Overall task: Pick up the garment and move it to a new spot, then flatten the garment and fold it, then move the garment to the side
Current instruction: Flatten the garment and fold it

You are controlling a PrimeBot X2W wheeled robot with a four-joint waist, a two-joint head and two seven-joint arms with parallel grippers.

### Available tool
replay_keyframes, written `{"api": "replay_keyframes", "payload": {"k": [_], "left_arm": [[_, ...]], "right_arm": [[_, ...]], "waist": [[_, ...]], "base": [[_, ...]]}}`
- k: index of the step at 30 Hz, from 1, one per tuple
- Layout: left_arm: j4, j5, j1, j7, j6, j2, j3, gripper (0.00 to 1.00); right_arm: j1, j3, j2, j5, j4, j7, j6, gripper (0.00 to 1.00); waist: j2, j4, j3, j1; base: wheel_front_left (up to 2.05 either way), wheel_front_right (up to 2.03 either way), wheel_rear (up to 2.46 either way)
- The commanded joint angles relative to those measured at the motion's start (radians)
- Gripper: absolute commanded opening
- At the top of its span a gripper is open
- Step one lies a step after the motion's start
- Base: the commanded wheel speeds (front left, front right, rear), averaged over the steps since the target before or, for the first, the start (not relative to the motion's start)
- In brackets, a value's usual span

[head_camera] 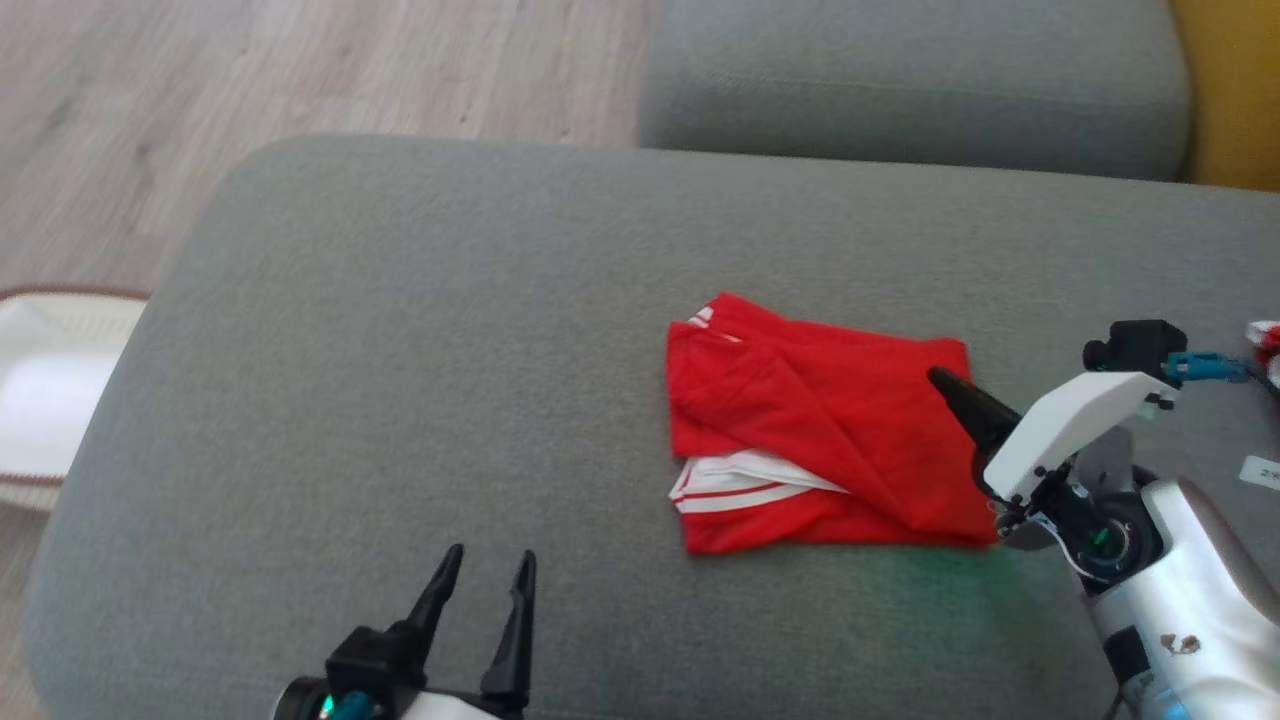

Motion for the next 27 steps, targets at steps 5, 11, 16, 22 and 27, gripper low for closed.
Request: {"api": "replay_keyframes", "payload": {"k": [5,11,16,22,27], "left_arm": [[-0.017,0.004,-0.06,-0.012,0.006,-0.008,-0.011,1.0],[-0.01,-0.006,-0.085,-0.012,0.014,-0.008,-0.04,1.0],[-0.01,-0.015,-0.091,-0.012,0.023,-0.008,-0.044,1.0],[-0.008,-0.028,-0.109,-0.012,0.031,-0.008,-0.053,1.0],[-0.007,-0.027,-0.107,-0.012,0.037,-0.008,-0.049,1.0]], "right_arm": [[-0.056,0.021,-0.041,0.136,-0.012,0.109,-0.001,0.0],[-0.1,0.047,-0.082,0.185,0.065,0.209,-0.001,0.0],[-0.113,0.087,-0.072,0.208,0.076,0.246,-0.001,0.0],[-0.111,0.161,-0.018,0.219,0.087,0.241,-0.001,0.0],[-0.065,0.233,0.026,0.26,0.011,0.231,-0.001,0.0]], "waist": [[0.0,0.059,0.041,0.0],[0.0,0.111,0.074,0.0],[0.0,0.11,0.077,0.0],[0.0,0.091,0.073,0.0],[0.0,0.069,0.043,0.0]], "base": [[0.0,0.0,0.0],[0.0,0.0,0.0],[0.0,0.0,0.0],[0.0,0.0,0.0],[0.0,0.0,0.0]]}}
